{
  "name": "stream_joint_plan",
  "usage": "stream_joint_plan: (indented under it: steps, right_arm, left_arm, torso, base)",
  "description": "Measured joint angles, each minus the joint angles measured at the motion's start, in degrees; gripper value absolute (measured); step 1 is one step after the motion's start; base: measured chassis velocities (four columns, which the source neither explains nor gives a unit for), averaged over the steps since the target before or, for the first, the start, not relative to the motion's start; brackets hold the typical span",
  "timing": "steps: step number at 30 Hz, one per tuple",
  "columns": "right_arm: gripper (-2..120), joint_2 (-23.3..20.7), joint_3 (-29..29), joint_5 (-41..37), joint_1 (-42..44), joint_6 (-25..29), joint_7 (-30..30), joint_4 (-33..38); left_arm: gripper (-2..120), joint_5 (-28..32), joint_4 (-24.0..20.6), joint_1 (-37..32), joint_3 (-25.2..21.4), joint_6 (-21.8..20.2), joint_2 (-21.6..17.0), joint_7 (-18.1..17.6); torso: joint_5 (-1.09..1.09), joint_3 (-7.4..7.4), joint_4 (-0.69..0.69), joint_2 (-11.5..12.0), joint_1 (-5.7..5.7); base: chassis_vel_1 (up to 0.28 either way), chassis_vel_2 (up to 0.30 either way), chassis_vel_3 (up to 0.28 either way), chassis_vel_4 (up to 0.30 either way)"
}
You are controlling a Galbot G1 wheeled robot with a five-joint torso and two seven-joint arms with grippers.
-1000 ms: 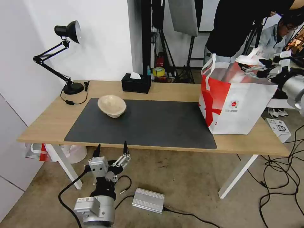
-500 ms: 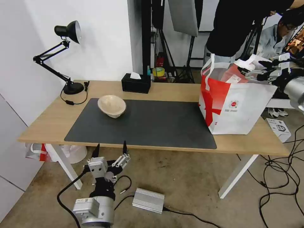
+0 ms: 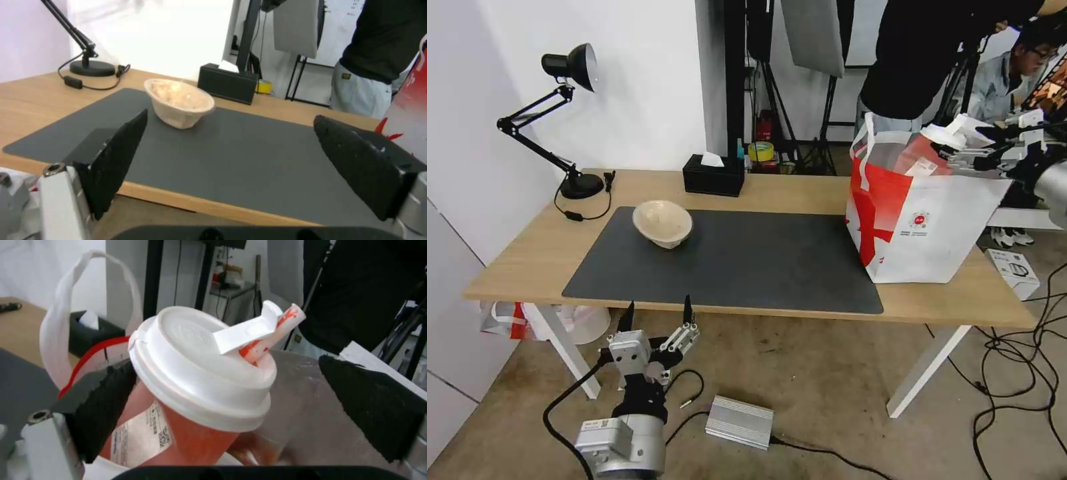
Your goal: Pick up the trash from the table and place it into the takeout bag.
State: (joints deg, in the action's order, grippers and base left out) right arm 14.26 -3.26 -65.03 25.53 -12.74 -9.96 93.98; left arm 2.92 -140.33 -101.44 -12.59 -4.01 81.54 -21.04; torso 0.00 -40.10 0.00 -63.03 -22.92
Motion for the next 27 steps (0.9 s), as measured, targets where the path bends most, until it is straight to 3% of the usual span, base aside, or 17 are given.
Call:
stream_joint_plan:
  steps: [13, 17, 20, 27]
  right_arm:
    - [100, -2.3, -0.18, 1.5, 0.02, -3.17, 0.08, 0.74]
    - [100, -3.24, -0.18, 2.84, -0.01, -5.24, -1.52, 1.14]
    - [100, -4.16, -0.32, 6.33, 0.0, -9.77, -4.61, 1.73]
    - [100, -4.55, -0.54, 7.75, -0.75, -11.04, -5.57, 2.11]
  left_arm:
    - [100, -0.32, 0.08, 0.06, 0.4, -0.27, 0.0, -0.01]
    - [100, -0.24, 0.25, 0.37, 0.4, -0.35, -0.14, -0.01]
    - [100, -0.23, 0.49, 0.44, 0.53, -0.37, -0.09, -0.01]
    - [100, -0.09, 0.55, 0.87, 0.64, -0.38, 0.04, -0.02]
  torso:
    - [0.0, 0.0, 0.0, 0.0, 0.0]
    - [0.0, 0.0, 0.0, 0.0, 0.0]
    - [0.0, 0.0, 0.0, 0.0, 0.0]
    - [-0.01, 0.0, 0.01, 0.0, 0.0]
  base:
    - [0.0, 0.0, 0.0, 0.0]
    - [0.0, 0.0, 0.0, 0.0]
    - [0.0, 0.0, 0.0, 0.0]
    - [0.0, 0.0, 0.0, 0.0]
